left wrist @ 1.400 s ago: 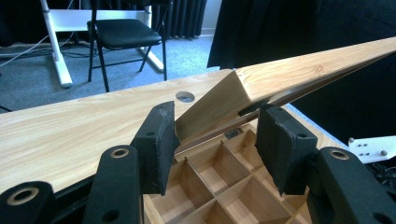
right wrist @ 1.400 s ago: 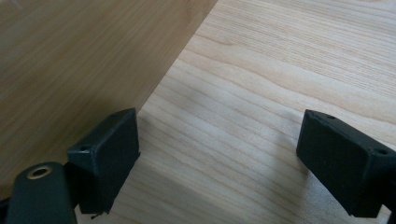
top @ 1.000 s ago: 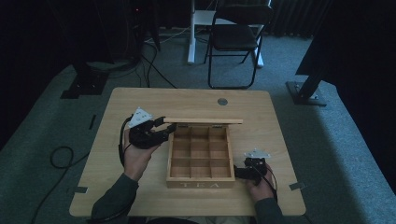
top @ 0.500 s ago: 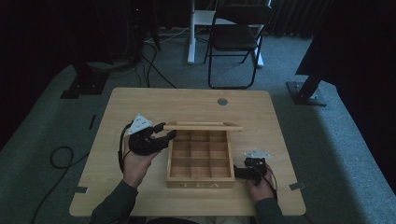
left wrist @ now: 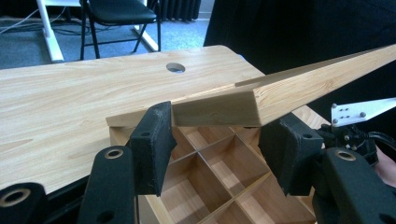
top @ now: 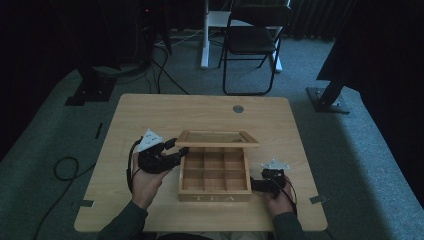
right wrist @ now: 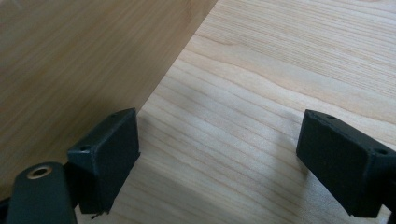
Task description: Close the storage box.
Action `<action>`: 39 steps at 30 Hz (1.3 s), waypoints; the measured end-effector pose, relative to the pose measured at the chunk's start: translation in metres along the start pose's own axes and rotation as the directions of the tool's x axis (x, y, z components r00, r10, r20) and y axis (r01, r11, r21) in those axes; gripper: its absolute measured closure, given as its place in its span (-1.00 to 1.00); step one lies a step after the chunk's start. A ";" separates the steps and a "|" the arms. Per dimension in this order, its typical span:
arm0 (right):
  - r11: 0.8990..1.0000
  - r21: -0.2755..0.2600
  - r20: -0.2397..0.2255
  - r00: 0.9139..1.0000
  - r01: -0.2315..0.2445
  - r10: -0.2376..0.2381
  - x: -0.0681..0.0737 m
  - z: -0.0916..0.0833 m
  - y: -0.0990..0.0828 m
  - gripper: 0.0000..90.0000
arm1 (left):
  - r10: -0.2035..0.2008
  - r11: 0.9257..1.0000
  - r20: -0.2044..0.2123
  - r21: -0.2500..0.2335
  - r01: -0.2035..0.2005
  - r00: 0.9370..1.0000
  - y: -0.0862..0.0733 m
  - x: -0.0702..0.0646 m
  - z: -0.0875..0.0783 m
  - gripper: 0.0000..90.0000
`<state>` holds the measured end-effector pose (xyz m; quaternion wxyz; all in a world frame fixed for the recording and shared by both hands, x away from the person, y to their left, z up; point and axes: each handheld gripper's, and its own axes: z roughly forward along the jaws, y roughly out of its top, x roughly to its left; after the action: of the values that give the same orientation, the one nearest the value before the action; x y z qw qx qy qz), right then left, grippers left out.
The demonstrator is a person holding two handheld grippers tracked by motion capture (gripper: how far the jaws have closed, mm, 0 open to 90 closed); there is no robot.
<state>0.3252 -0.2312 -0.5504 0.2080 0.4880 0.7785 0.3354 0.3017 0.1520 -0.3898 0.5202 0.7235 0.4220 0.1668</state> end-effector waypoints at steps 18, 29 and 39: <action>1.000 -0.001 0.003 1.000 -0.002 0.002 0.000 0.000 0.000 -0.72 | 0.004 0.999 0.010 0.036 -0.004 1.000 -0.020 -0.004 -0.003 -0.04; 1.000 0.000 0.001 1.000 -0.003 0.003 0.000 0.000 0.000 -0.72 | 0.005 0.999 0.013 0.049 -0.005 1.000 -0.030 -0.006 -0.004 -0.04; 1.000 0.000 0.000 1.000 -0.004 0.004 0.000 0.000 0.000 -0.72 | 0.014 0.998 0.019 0.059 -0.016 1.000 -0.042 -0.006 -0.003 -0.08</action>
<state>0.3249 -0.2309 -0.5504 0.2074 0.4896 0.7776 0.3355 0.2778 0.1536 -0.4254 0.5014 0.7432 0.4163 0.1514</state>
